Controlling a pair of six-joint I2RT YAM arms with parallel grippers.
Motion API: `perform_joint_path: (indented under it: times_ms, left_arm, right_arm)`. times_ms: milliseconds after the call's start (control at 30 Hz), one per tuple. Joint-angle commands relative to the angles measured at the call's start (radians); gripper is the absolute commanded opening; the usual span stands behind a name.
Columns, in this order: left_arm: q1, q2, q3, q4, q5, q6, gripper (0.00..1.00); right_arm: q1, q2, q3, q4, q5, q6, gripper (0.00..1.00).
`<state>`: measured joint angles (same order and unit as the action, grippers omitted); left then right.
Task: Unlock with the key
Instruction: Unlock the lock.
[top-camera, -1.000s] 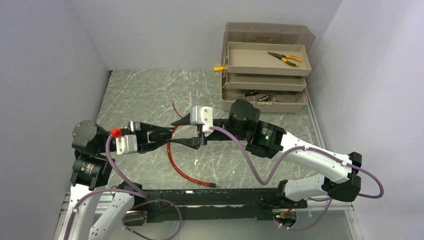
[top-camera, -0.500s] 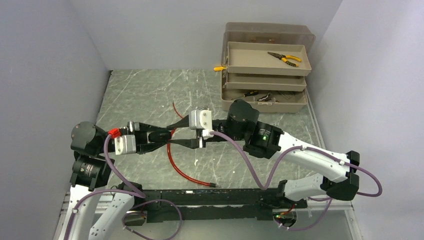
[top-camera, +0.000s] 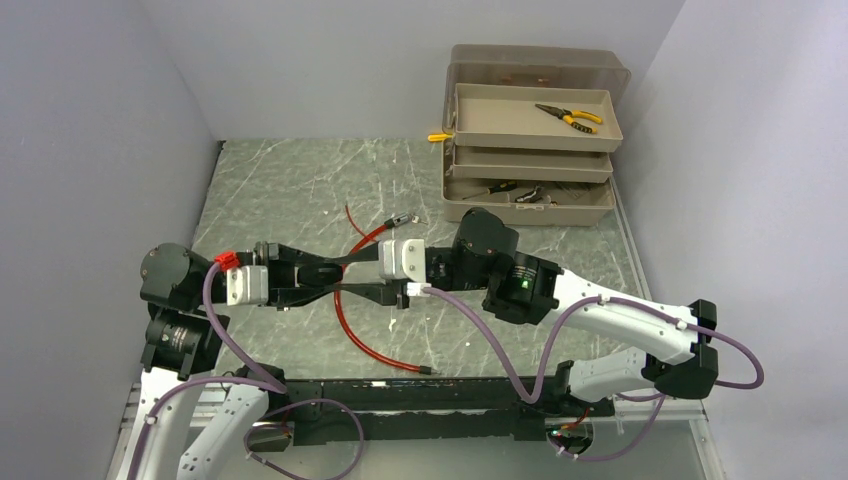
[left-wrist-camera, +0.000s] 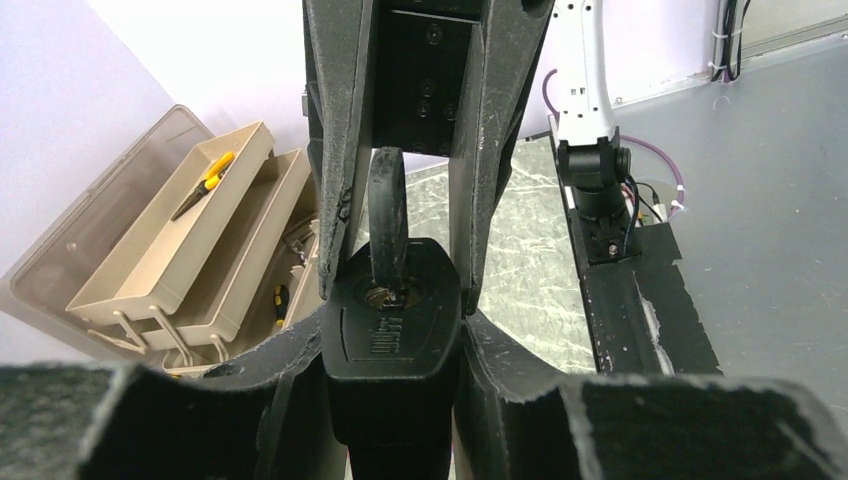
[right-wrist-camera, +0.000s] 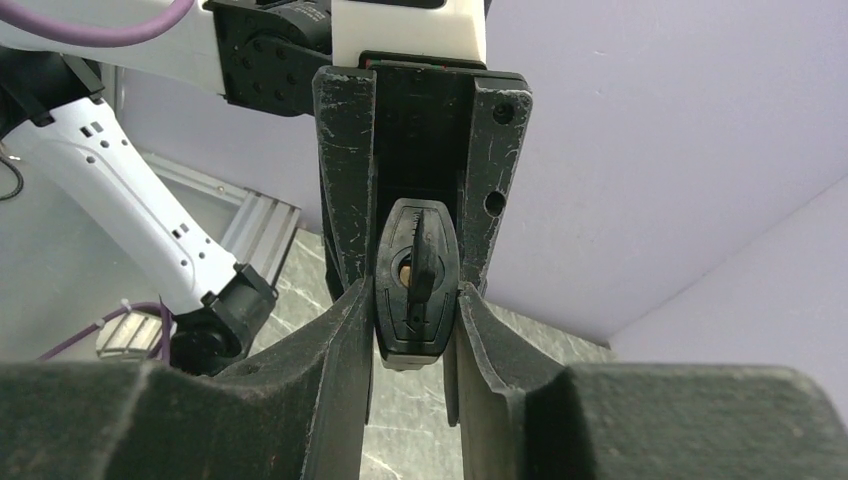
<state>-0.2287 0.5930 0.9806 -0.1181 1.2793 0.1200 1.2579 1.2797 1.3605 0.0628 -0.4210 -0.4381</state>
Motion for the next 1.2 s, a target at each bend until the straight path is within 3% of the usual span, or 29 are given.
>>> perform_joint_path:
  times_ms: [0, 100, 167, 233, 433, 667, 767, 900, 1067, 1167]
  left_arm:
    - [-0.004, 0.014, 0.049, 0.11, -0.014, -0.069, 0.0]
    - [-0.003, 0.021, 0.07, 0.091, -0.034, -0.082, 0.24]
    - [-0.003, 0.029, 0.092, 0.016, -0.029, -0.031, 0.68]
    - [-0.003, 0.043, 0.121, -0.109, -0.024, 0.058, 0.83]
    - [-0.003, 0.032, 0.113, -0.311, -0.049, 0.246, 0.89]
    - [-0.003, 0.025, 0.093, -0.5, -0.149, 0.406, 0.99]
    - [-0.003, -0.014, 0.031, -0.399, -0.303, 0.331, 0.99]
    - [-0.003, -0.053, -0.048, -0.293, -0.389, 0.25, 0.99]
    - [-0.002, -0.051, -0.104, -0.186, -0.34, 0.123, 0.99]
    - [-0.003, -0.038, -0.136, -0.074, -0.288, 0.039, 0.92]
  right_arm:
    - [0.01, 0.012, 0.024, -0.026, -0.021, -0.043, 0.0]
    - [0.01, 0.022, 0.044, -0.088, -0.004, -0.051, 0.0]
    - [0.003, 0.017, 0.051, -0.099, 0.037, -0.036, 0.0]
    - [-0.024, -0.004, 0.048, -0.086, 0.045, -0.003, 0.0]
    - [-0.107, -0.054, 0.034, -0.038, 0.011, 0.08, 0.0]
    - [-0.124, -0.075, 0.046, -0.043, 0.016, 0.067, 0.0]
    - [-0.127, -0.084, 0.051, -0.045, 0.015, 0.064, 0.0]
    - [-0.128, -0.101, 0.045, -0.023, 0.017, 0.072, 0.0]
    - [-0.13, -0.108, 0.019, 0.047, 0.007, 0.112, 0.0]
    - [-0.129, -0.112, -0.013, 0.117, 0.013, 0.145, 0.0]
